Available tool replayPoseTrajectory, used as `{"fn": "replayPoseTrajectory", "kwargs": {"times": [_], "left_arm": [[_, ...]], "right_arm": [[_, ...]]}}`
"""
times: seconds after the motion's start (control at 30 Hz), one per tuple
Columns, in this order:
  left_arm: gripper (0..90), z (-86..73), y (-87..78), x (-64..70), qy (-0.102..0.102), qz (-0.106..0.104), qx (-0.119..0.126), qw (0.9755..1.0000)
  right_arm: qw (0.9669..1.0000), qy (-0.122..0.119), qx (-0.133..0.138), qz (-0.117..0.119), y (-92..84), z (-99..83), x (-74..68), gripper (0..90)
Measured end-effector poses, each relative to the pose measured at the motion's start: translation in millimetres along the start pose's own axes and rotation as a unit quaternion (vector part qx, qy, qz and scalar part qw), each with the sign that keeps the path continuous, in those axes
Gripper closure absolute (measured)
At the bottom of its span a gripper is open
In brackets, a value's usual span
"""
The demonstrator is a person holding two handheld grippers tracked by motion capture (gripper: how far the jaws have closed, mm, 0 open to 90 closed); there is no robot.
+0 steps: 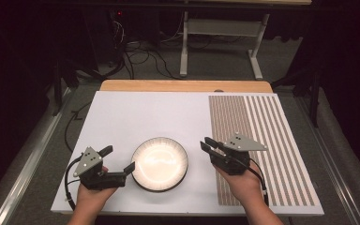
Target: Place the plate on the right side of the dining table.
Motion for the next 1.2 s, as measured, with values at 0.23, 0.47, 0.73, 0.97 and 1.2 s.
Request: {"fn": "replayPoseTrajectory", "kwargs": {"times": [0.23, 0.47, 0.73, 0.97, 1.2], "left_arm": [[0.5, 0.1, 1.7, 0.6, 0.004, -0.004, 0.001, 1.0000], [0.5, -0.6, 2.4, 1.2, 0.005, -0.005, 0.000, 1.0000], [0.5, -0.7, 1.9, 2.4, 0.003, -0.007, 0.001, 1.0000], [0.5, -0.9, 1.6, 2.2, 0.004, -0.010, 0.000, 0.9999], [0.5, -1.0, 0.7, 0.2, 0.004, -0.011, -0.001, 0.9999]], "right_arm": [[0.9998, -0.015, -0.004, 0.009, 17.8, 8.7, -6.8, 82.1], [0.9997, -0.012, -0.010, 0.021, 27.0, 3.9, -12.4, 88.1], [0.9989, -0.004, -0.036, 0.030, 31.7, -15.3, -11.1, 90.0], [0.9979, -0.016, -0.051, 0.038, 33.3, -24.5, -14.6, 90.0], [0.9975, -0.020, -0.054, 0.041, 34.1, -26.1, -18.3, 90.0]]}}
Point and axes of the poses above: each handheld gripper's, and its own axes: y roughly forward along the jaws, z roughly out of its top, x roughly to its right, the point moved 7 cm from there along y, roughly forward along the jaws, and after that the axes turned 9 degrees about -y, right-handed, at the moved point
